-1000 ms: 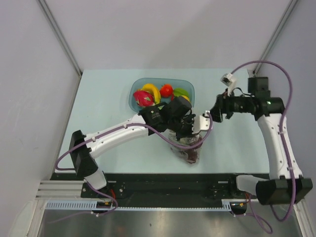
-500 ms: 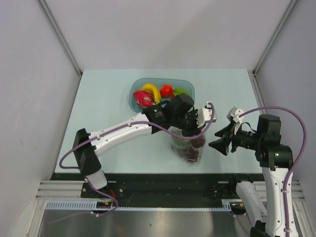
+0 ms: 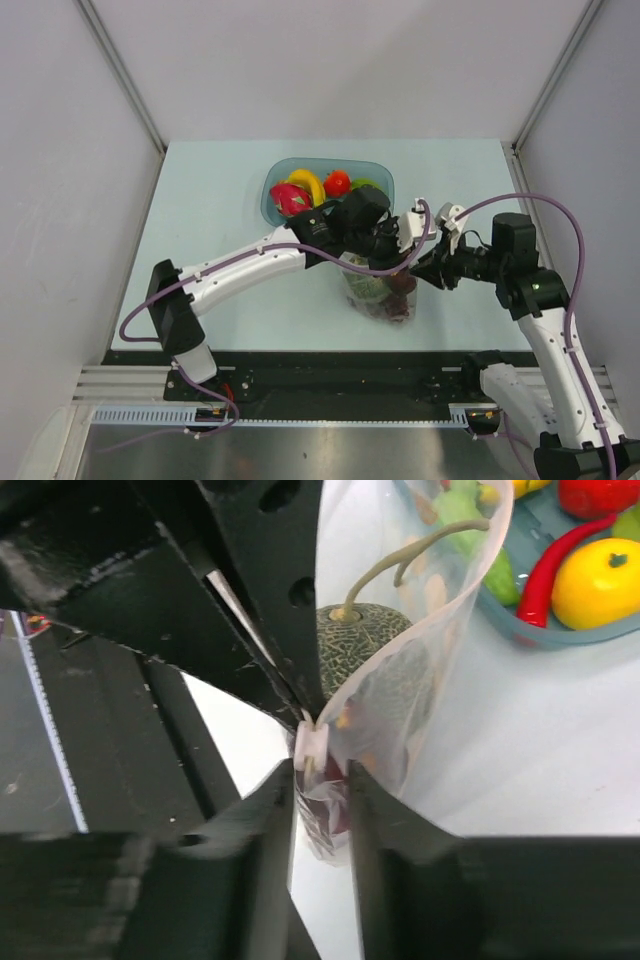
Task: Place the food in the zip-top bag and seal the zipper
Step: Zip the zipper food storage bag at the center of the board.
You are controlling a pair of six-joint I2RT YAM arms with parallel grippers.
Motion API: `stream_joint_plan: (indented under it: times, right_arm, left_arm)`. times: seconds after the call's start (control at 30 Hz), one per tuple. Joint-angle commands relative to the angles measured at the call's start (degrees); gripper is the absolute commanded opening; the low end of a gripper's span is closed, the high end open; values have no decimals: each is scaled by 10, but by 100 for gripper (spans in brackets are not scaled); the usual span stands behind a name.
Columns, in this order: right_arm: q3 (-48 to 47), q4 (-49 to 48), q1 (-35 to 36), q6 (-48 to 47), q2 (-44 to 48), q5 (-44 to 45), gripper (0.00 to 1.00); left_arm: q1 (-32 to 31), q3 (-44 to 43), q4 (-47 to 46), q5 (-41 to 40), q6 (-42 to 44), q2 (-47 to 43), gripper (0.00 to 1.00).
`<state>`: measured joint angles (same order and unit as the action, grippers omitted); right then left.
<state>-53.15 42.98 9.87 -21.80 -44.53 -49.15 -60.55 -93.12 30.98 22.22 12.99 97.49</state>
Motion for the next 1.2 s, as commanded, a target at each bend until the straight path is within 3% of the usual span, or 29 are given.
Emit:
stream_joint_plan:
  times: [0.0, 0.13, 0.2, 0.3, 0.33, 0.4, 0.53, 0.67, 0.8, 1.03, 1.17]
  right_arm:
    - [-5, -51, 30, -24, -9, 32, 24]
    - [-8, -26, 31, -68, -6, 33, 0]
    - [-6, -17, 32, -77, -3, 34, 0]
    - [-1, -18, 32, -79, 8, 30, 0]
    - [0, -19, 32, -79, 15, 29, 0]
    - [5, -24, 32, -77, 22, 26, 0]
    - [9, -26, 31, -76, 37, 22, 0]
    - [10, -19, 31, -76, 44, 22, 0]
    - [12, -25, 32, -67, 52, 23, 0]
    - [16, -27, 31, -74, 67, 31, 0]
    - [13, -24, 32, -69, 58, 18, 0]
  left_arm:
    - [0, 0, -22, 13, 1, -20, 0]
    - [4, 13, -29, 12, 4, -30, 0]
    - [4, 19, -31, 12, 7, -34, 2]
    - [9, 27, -36, 18, 8, -44, 26]
    - [11, 31, -43, 25, 7, -49, 45]
    - [23, 62, -80, 29, -2, -78, 58]
    - [56, 132, -165, 80, -3, -143, 64]
    - [62, 187, -240, 118, 78, -188, 65]
    - [59, 126, -167, 169, 160, -140, 61]
    - [25, 91, -132, 162, 208, -97, 63]
    - [13, 68, -116, 157, 213, -71, 54]
